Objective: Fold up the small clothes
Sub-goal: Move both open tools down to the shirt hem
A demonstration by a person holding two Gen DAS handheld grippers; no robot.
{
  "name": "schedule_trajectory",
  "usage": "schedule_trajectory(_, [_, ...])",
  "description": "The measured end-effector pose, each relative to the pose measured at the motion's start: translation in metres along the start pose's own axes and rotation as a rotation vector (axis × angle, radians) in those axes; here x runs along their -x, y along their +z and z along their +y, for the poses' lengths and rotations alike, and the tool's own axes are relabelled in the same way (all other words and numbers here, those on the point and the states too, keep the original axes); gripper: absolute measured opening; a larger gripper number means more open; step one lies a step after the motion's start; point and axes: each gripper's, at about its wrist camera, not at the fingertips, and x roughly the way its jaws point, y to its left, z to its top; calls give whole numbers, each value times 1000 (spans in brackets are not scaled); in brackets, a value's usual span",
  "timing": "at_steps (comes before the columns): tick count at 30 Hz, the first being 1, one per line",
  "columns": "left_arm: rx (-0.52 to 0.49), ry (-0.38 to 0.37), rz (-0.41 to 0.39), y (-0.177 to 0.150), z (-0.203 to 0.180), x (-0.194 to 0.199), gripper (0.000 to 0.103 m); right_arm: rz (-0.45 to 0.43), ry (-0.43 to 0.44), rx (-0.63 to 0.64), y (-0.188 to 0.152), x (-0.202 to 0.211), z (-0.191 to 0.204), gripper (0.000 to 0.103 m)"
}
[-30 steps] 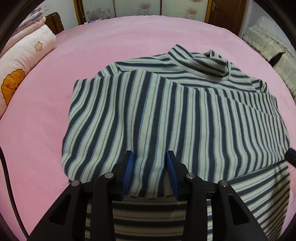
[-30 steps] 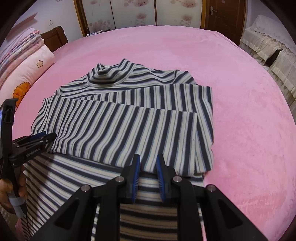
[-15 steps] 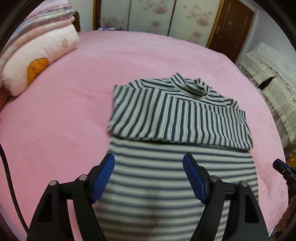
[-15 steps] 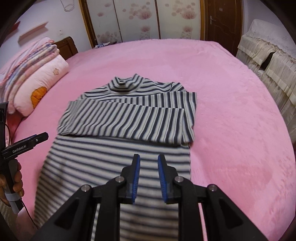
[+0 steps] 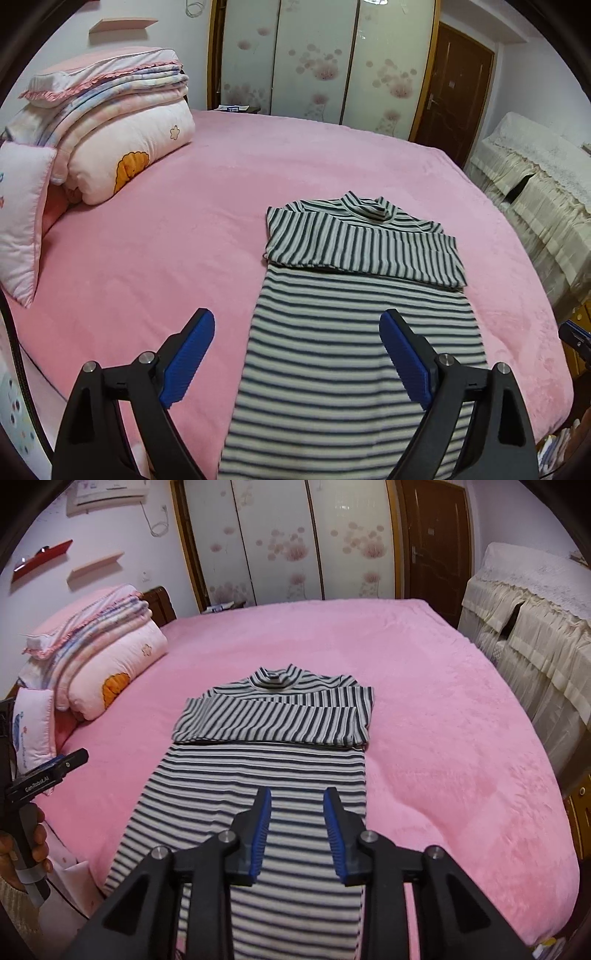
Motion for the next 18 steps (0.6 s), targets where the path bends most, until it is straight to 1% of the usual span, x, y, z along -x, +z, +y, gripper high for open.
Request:
schedule_trajectory(4, [-4,-12,-4,-17,2,17,90,-25,21,1,-14,24,5,30])
schedule_trajectory(6, [-10,-5,-8,-26,3,24,90,-33,14,8,-21,32,9,30])
schedule_trajectory(8, [-9,-15,-7,-33,5,31,90,-42,8,14,-27,39,12,30])
schedule_trajectory(12, [45,-40,-23,-49,14,44,90,-81,-17,1,-38,53,15,30])
schedule_trajectory(13, [54,-49,-31,-53,17,45,90,-93,-26,-1,-42,56,14,30])
schedule_trajectory(15, [75,-100,-62,-64,24,49,90,-113,-51,1,-51,62,14,30])
schedule_trajectory(16, [82,-108,-68,-68,27,50,91,-116,-57,4,-55,63,13,30])
schedule_trajectory(18, [75,-75,-53,-80,32,46,91,-103,-60,10,-64,60,12,30])
